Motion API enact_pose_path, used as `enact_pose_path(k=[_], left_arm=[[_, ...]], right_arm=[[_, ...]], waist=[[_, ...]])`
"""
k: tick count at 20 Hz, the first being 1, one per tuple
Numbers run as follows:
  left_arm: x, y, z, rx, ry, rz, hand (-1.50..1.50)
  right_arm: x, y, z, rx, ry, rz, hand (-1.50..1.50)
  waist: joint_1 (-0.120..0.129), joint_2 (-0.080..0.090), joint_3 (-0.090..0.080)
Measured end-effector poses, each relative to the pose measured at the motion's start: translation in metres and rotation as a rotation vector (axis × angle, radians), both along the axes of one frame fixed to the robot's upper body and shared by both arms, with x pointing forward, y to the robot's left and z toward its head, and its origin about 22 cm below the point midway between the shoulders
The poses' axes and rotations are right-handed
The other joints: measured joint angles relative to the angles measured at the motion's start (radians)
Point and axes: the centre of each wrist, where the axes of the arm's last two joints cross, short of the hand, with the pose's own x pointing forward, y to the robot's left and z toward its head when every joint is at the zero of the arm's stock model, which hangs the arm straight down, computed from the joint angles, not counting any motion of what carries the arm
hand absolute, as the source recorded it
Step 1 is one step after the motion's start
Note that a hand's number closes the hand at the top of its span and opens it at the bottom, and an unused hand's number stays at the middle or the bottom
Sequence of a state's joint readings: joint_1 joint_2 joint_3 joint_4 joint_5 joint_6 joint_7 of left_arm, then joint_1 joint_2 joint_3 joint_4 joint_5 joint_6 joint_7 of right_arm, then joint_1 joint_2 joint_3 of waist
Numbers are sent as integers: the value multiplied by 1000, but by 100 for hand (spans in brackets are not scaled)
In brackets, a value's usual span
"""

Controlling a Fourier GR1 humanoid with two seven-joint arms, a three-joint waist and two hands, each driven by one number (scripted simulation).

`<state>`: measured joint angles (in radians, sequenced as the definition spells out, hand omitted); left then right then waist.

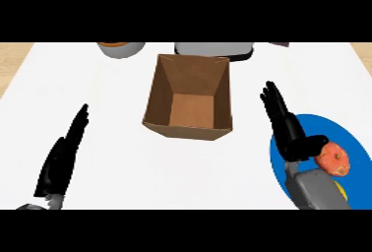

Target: Pick the squash from the plate and place it in the cardboard box

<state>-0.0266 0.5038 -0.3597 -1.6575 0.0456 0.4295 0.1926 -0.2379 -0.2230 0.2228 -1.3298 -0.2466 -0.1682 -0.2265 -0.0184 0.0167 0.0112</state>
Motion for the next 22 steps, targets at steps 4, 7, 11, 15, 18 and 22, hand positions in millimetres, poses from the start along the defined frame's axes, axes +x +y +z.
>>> enact_pose_path(k=[4, 7, 11, 15, 18, 22], left_arm=[[5, 29, -1, 60, -6, 72, 0], [7, 52, 2, 116, -8, 137, 0], [7, 68, 1, 139, 12, 187, 0], [11, 79, -1, 142, 14, 202, 0], [14, 84, -2, 140, 16, 200, 0], [18, 90, -3, 139, 18, 193, 0]], right_arm=[[-5, -47, 4, 8, 15, 141, -150], [-3, -85, 27, -97, -32, 280, -150], [-11, -131, 46, -410, -115, 417, -150], [-32, -183, 26, -310, -115, 475, -150], [-37, -207, 27, -313, -129, 454, -150], [-34, -234, 49, -467, -183, 429, -150]], waist=[[6, -10, -7], [14, -23, -13], [11, -19, -12], [15, -5, -6], [27, -1, -4], [38, 0, -4]])
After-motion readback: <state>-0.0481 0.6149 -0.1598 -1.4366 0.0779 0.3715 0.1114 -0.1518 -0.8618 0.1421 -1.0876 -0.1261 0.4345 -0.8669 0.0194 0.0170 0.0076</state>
